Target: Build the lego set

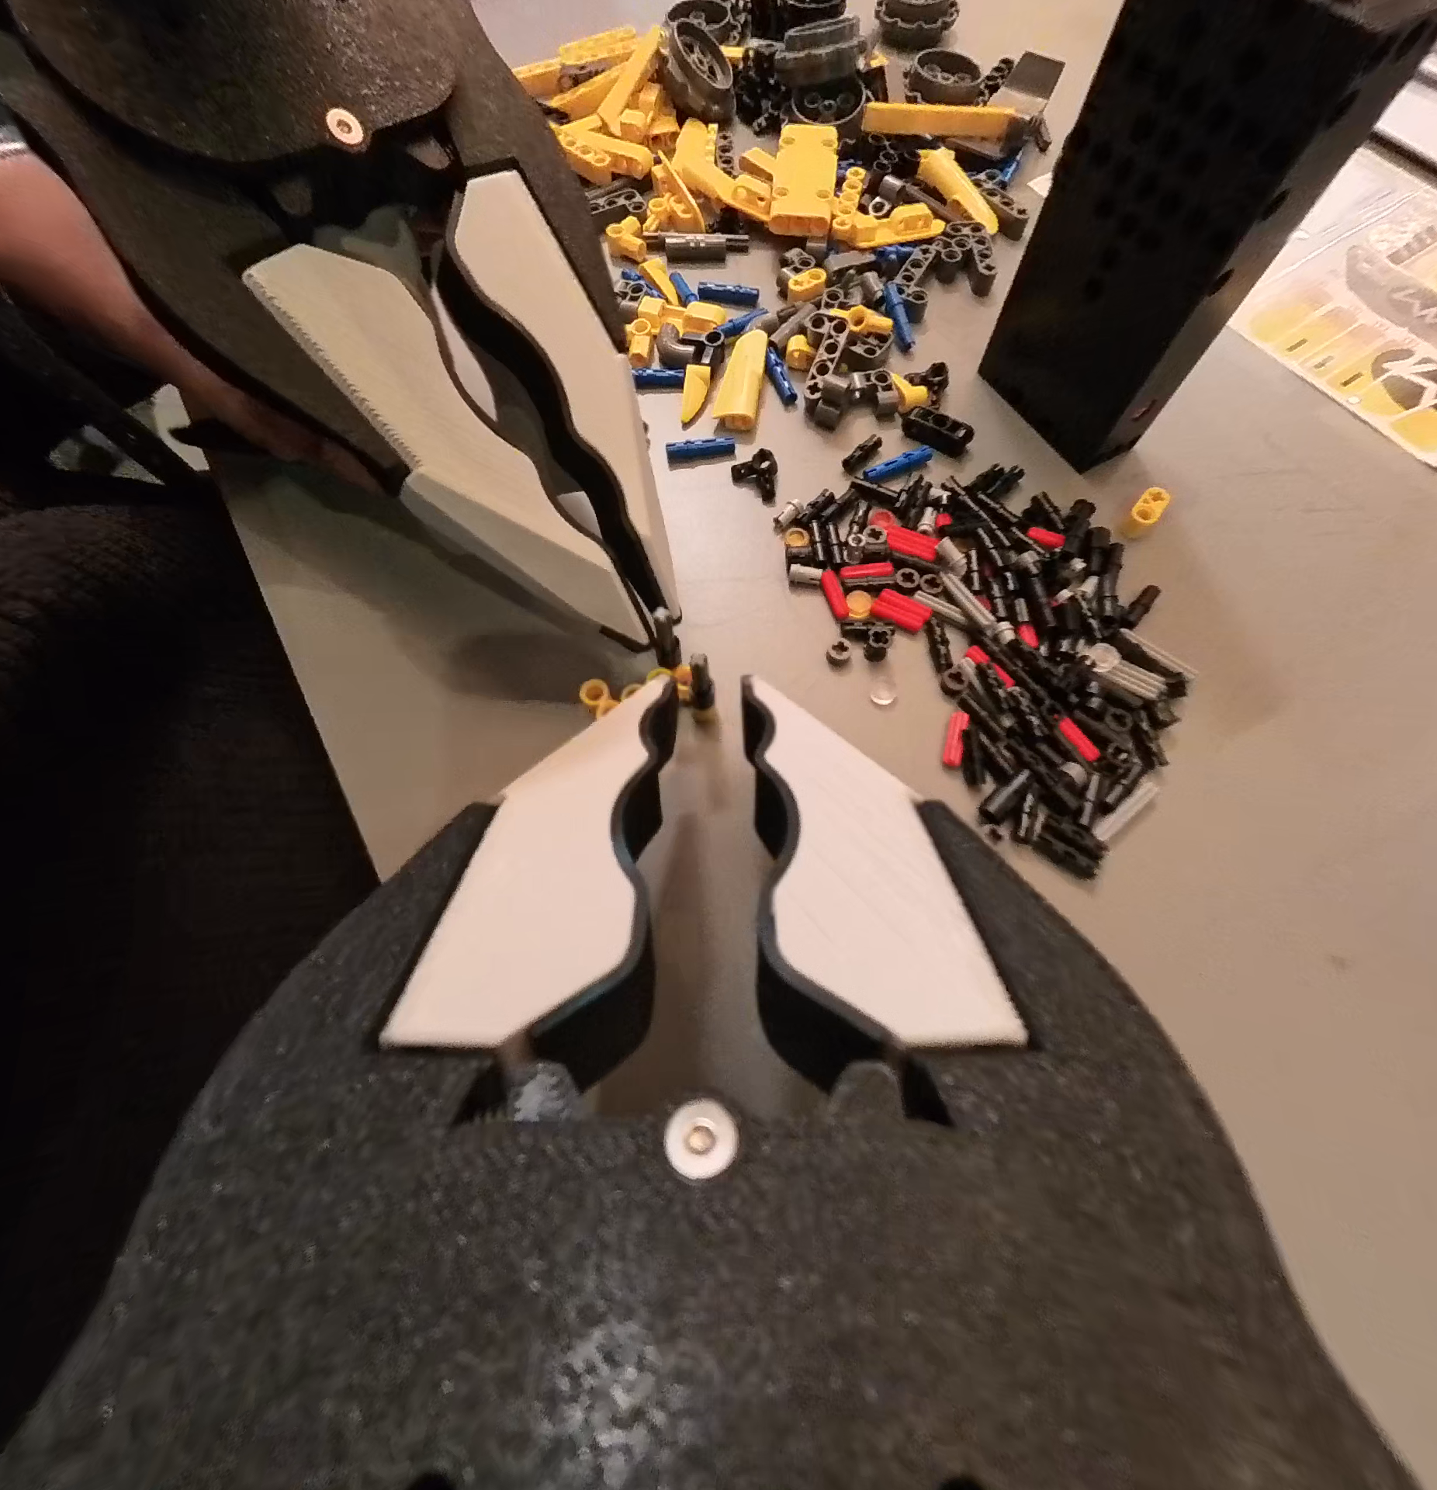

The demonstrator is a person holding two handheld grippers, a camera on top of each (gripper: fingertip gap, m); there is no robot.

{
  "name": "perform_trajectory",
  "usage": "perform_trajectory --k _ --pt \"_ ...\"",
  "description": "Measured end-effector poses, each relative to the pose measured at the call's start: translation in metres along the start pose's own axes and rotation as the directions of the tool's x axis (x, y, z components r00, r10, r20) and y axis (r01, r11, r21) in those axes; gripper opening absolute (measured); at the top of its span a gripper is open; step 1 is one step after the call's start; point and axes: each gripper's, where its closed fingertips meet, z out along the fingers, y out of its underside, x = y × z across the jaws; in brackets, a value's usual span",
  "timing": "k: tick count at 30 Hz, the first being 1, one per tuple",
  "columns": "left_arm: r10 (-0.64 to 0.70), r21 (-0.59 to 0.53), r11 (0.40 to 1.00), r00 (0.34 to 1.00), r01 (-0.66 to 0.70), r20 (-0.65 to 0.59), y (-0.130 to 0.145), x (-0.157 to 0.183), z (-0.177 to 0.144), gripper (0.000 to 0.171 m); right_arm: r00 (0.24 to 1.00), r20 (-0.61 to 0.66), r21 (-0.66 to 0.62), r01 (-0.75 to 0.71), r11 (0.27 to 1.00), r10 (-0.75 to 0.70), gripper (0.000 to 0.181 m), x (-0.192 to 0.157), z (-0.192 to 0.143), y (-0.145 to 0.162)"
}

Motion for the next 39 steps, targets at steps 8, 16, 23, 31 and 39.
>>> perform_trajectory --k 8,16,23,31,39 --pt "0.001 0.002 1.0 1.0 -0.001 0.002 0.0 0.0 0.0 0.005 0.986 -0.168 -0.045 -0.025 0.999 0.017 0.018 0.03 -0.015 0.016" --pt "0.003 0.003 1.0 1.0 -0.003 0.009 -0.001 -0.001 0.0 0.005 0.984 -0.167 -0.09 -0.068 0.994 0.052 0.018 0.031 -0.008 0.028" --pt "-0.019 0.033 0.999 1.0 0.019 -0.005 -0.004 -0.002 -0.004 0.006 0.983 -0.159 -0.098 -0.108 0.989 0.092 0.019 0.032 -0.005 0.036" --pt "-0.04 0.178 0.983 0.997 0.05 -0.061 -0.024 0.006 -0.021 0.013 0.932 0.092 0.074 -0.358 0.931 0.351 0.008 0.018 -0.023 0.004" --pt "-0.039 0.279 0.957 0.987 0.082 -0.158 -0.044 0.028 -0.031 0.017 0.772 0.447 0.171 -0.569 0.804 0.451 0.007 -0.01 -0.047 -0.039"
